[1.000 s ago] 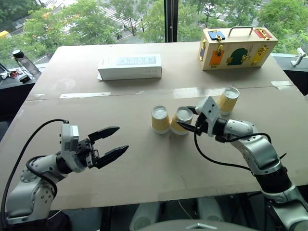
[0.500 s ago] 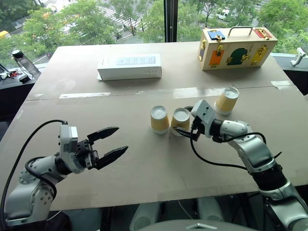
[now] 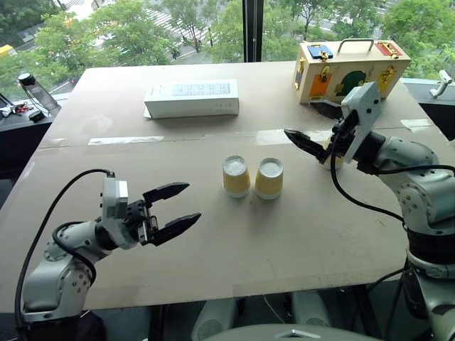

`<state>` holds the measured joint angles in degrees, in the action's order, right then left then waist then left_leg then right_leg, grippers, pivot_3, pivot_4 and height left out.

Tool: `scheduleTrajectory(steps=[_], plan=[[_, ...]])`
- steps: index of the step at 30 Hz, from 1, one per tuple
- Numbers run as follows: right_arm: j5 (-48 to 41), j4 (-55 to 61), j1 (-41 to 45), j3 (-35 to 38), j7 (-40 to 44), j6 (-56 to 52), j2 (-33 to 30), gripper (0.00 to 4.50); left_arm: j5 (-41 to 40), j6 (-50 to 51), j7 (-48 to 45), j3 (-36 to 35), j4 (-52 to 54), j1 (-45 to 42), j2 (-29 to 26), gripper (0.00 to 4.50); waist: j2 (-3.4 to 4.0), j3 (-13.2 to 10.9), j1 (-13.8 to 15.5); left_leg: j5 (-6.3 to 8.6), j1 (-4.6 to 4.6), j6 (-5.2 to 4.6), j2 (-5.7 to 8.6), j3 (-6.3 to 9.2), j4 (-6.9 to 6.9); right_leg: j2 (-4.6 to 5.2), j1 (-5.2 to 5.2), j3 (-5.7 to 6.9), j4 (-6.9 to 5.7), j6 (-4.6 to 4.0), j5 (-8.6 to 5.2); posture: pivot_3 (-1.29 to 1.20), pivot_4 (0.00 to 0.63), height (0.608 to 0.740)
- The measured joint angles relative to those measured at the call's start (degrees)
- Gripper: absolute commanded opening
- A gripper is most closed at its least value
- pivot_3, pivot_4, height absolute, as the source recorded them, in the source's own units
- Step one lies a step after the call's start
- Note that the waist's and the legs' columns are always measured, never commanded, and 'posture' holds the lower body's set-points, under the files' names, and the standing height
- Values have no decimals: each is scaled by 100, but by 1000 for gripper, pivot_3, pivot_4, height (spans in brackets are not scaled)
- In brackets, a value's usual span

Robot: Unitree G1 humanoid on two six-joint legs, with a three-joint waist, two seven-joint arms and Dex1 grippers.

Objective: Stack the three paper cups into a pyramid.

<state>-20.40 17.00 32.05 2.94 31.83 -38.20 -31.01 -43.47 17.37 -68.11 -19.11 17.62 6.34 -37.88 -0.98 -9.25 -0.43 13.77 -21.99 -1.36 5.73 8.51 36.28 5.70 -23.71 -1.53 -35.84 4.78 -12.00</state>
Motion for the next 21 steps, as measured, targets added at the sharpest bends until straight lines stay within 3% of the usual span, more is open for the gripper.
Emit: scheduleTrajectory(steps=[4, 13, 15, 19, 21], plan=[[449, -793, -74, 42, -372, 128, -99, 4461, -56, 80, 76, 99, 57, -161, 18, 4500, 2, -1, -34, -1, -2, 2, -3, -4, -8, -3, -6, -6, -1, -4, 1, 0, 150, 740], [425, -1851, -151, 203, -508, 244, 239, 4461, -59, 85, 71, 162, 57, -168, 23, 4500, 4, -2, -38, -1, -2, 2, -6, -15, -8, -6, -8, -18, 2, -5, 2, 0, 150, 740], [447, -2024, -151, 207, -530, 309, 256, 3934, -59, 85, 84, 162, 58, -148, 24, 4500, 4, -2, -37, -1, -2, 2, -6, -15, -8, -7, -7, -17, 1, -5, 3, 0, 150, 740], [513, -2230, -151, 208, -569, 483, 270, 2475, -59, 85, 117, 161, 60, -117, 43, 4500, 4, -3, -37, -1, -2, 2, -6, -14, -8, -7, -7, -17, 1, -5, 3, 0, 150, 740], [520, -2228, -151, 220, -528, 580, 264, 2226, -59, 85, 153, 161, 66, -115, 49, 4500, 4, -3, -38, -1, -2, 2, -6, -14, -8, -8, -7, -17, 1, -5, 3, 0, 150, 740]])
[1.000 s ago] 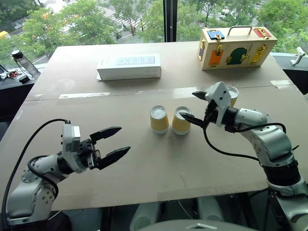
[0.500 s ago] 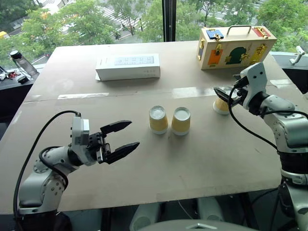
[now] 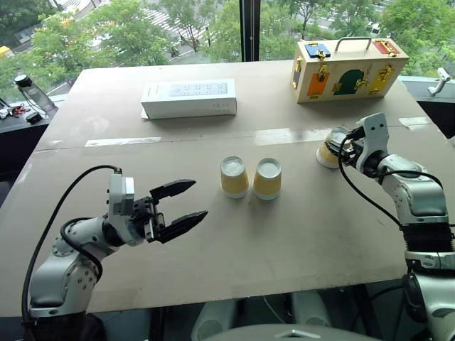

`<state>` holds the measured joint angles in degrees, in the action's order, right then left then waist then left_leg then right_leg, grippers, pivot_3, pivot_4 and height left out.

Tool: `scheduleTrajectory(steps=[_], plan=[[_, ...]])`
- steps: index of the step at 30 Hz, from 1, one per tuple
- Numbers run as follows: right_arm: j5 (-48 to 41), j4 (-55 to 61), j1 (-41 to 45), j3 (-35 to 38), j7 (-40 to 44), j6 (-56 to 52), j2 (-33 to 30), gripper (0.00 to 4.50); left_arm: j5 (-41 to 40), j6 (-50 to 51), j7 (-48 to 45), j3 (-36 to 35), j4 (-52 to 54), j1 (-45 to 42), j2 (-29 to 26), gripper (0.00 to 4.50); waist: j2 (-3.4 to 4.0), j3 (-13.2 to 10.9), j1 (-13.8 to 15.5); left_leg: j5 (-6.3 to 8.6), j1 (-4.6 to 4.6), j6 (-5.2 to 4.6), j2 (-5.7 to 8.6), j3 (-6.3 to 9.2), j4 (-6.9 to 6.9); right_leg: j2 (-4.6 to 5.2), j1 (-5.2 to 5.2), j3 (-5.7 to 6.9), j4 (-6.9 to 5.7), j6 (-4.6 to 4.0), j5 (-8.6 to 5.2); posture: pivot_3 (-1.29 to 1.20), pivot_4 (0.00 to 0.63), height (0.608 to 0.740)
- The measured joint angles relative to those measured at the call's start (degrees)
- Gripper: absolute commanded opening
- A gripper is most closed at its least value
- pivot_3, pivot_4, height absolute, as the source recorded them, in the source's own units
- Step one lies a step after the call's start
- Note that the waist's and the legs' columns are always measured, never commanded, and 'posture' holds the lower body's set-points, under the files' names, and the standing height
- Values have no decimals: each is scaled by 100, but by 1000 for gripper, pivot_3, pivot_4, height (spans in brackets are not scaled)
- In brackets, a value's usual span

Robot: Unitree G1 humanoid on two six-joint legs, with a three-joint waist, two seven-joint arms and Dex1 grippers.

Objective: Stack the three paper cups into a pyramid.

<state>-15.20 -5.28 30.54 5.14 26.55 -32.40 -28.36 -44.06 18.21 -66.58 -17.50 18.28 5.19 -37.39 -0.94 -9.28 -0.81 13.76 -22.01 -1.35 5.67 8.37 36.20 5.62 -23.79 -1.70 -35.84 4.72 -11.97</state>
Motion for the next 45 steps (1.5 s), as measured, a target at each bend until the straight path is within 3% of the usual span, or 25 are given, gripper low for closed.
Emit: scheduleTrajectory(steps=[5, 8, 11, 15, 19, 24, 33, 40, 41, 44, 45], plan=[[-246, 376, 53, 42, 295, 9, -53, 2225, -1, 0, 58, -16, 30, 94, 16, 4500, 5, -3, -16, 0, 0, 0, -1, -2, 0, 0, -1, -3, 0, 0, 0, 0, 150, 740], [-889, 1110, 378, 13, 718, -511, -45, 2225, -8, -16, 61, -135, -2, 274, 51, 4500, 20, -12, -54, 1, -2, -1, -7, -3, -2, -5, -7, -7, 0, 0, 0, 0, 150, 740], [-1585, 2022, 1113, -282, 1017, -1132, 104, 2225, 3, -73, 52, -276, -128, 446, 56, 4500, 19, -12, -80, 1, 0, -1, -15, 6, -10, -10, -7, 4, 2, -1, -1, 0, 150, 740], [-1913, 2425, 1512, -849, 1191, -1580, 300, 2225, 8, -169, 24, -398, -164, 619, 56, 4500, 11, -7, -16, 2, -2, -1, -10, 7, -7, -5, -7, 8, 5, -1, 0, 0, 150, 740], [-1931, 2422, 1742, -1399, 1310, -1768, 479, 2225, 7, -228, 9, -490, -160, 778, 55, 4500, 12, -8, 17, 2, -4, -1, -5, 9, -3, -1, -8, 9, 5, -2, 1, 0, 150, 740], [-1645, 2358, 1761, -1786, 1549, -1691, 261, 2225, 5, -256, 27, -582, -31, 1043, 77, 4500, 12, -8, 2, 2, -5, 0, -6, 8, -3, -2, -11, 9, 4, -2, 1, 0, 150, 740], [-1197, 2017, 1748, -2060, 1774, -1459, 121, 2225, -50, -271, 78, -672, 255, 1266, 165, 4500, 12, -8, 1, 2, -5, 0, -7, 6, -3, -3, -10, 9, 4, -2, 1, 0, 150, 740], [-897, 1751, 1732, -2211, 1993, -1178, 69, 2225, -572, -232, 93, -1085, 580, 1322, 227, 4500, 10, -7, 1, 3, -5, 2, -7, 7, -4, -3, -10, 9, 5, -3, 1, 0, 150, 740], [-862, 1731, 1719, -2218, 2032, -1117, 59, 3254, -648, -222, 103, -1159, 610, 1318, 220, 4500, 10, -7, 2, 3, -3, 2, -7, 6, -4, -2, -9, 8, 5, -3, 1, 0, 150, 740], [-750, 1542, 1660, -2259, 2134, -1103, -2, 4443, -875, -141, 152, -1347, 627, 1321, 205, 4500, 9, -7, 7, 3, -4, 1, -7, 8, -2, -3, -9, 11, 5, -2, 1, 0, 150, 740], [-748, 1520, 1614, -2259, 2172, -1111, -16, 4443, -927, -140, 157, -1372, 630, 1314, 206, 4500, 10, -7, 9, 3, -4, 1, -7, 8, -2, -3, -9, 11, 5, -2, 1, 0, 150, 740]])
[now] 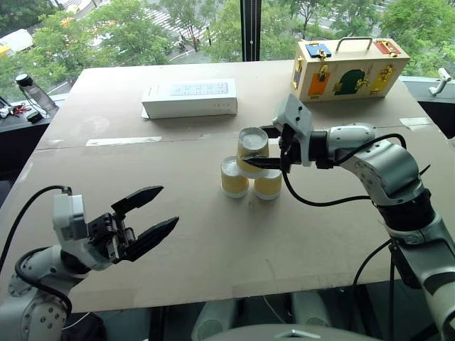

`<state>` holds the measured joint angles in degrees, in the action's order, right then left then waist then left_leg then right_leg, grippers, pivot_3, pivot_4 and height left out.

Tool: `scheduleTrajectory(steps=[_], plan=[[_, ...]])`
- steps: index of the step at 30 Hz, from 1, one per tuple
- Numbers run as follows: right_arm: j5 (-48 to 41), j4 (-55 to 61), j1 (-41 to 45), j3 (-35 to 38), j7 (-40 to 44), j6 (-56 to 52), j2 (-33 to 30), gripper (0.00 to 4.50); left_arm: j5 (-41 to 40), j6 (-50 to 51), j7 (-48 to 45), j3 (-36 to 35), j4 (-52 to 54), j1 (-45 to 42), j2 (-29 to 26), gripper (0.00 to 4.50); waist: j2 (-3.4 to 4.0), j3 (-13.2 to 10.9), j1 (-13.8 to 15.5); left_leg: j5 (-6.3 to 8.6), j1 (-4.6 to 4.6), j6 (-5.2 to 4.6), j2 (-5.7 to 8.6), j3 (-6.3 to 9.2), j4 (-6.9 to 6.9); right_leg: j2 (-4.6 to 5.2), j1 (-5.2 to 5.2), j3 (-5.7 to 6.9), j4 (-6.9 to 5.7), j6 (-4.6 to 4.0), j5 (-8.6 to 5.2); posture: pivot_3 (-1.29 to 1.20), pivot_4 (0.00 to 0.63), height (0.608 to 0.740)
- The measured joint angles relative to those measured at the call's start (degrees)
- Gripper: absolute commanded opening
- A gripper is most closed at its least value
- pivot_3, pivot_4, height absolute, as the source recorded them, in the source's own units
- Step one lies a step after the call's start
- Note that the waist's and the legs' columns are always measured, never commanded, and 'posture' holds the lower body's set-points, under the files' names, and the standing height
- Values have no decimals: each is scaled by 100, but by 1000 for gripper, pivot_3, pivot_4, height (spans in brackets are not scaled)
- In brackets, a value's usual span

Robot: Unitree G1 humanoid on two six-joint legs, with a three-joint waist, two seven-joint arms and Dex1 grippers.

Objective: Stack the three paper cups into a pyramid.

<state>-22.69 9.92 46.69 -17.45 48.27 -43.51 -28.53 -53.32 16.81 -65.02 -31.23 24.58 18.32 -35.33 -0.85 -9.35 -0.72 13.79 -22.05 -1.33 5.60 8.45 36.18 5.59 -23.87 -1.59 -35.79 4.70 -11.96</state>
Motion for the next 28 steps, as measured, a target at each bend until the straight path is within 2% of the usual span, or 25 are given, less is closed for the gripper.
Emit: scheduleTrajectory(steps=[8, 16, 20, 24, 28], plan=[[-172, 364, -164, 262, 232, 5, -177, 4443, -309, 47, 183, 26, 229, -249, 76, 4500, 0, -1, -2, 1, -5, 2, 0, 0, 0, 0, 0, -2, 1, -1, 0, 0, 150, 740], [-520, 1337, -1552, 1535, 287, 260, -992, 4443, 29, 176, 632, 433, 208, -208, 139, 4500, -2, -1, 46, 5, -9, -3, 1, -3, 1, 2, 2, -1, 9, 0, 0, 0, 150, 740], [-746, 1842, -3232, 2528, 328, 586, -1188, 4443, 509, 243, 947, 667, 28, 16, 140, 4500, -2, -1, 85, 8, -11, -4, -2, -6, 0, 2, 1, -3, 10, 0, -1, 0, 150, 740], [-785, 2148, -5258, 3508, 464, 1051, -1157, 4443, 1106, 158, 1105, 706, -303, 347, 107, 4500, -3, -1, 154, 15, -8, -12, -4, -11, 3, 1, 8, -6, 13, 2, -2, 0, 150, 740], [-742, 2148, -6464, 4061, 531, 1556, -966, 4443, 1279, 194, 1138, 727, -472, 435, 47, 4500, -4, -2, 152, 28, 10, 7, -10, -15, 12, 2, 29, -6, 12, 9, -28, 0, 150, 740]])
